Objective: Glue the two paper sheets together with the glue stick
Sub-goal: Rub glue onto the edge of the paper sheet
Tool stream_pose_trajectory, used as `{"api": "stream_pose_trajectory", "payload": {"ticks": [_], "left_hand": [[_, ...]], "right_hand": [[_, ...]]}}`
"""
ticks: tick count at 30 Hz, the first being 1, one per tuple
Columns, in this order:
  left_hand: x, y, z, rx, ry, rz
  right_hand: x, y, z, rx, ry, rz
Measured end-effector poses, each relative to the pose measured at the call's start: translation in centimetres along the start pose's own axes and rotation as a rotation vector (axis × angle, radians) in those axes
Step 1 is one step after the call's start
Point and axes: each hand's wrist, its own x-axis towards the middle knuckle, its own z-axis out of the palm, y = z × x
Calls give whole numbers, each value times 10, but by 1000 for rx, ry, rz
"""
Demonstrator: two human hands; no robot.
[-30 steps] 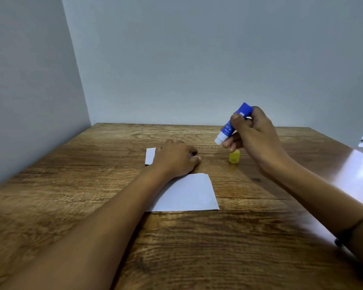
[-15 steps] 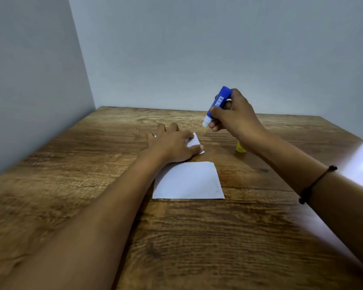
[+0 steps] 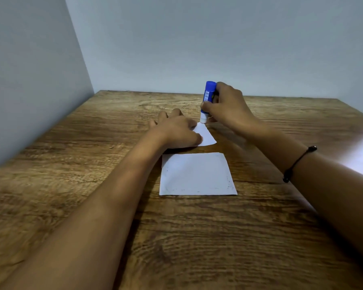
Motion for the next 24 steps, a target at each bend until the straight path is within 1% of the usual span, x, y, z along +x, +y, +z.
{"api": "stream_pose_trajectory", "payload": {"ticks": [11,24], "left_hand": [[-2,0,-4,21,-31,3],[-4,-2,-3,24,-15,6]], "right_hand": [[2,-3,4,-32,-65,-51],[-12,-7,-3,-46,-97,-67]]}}
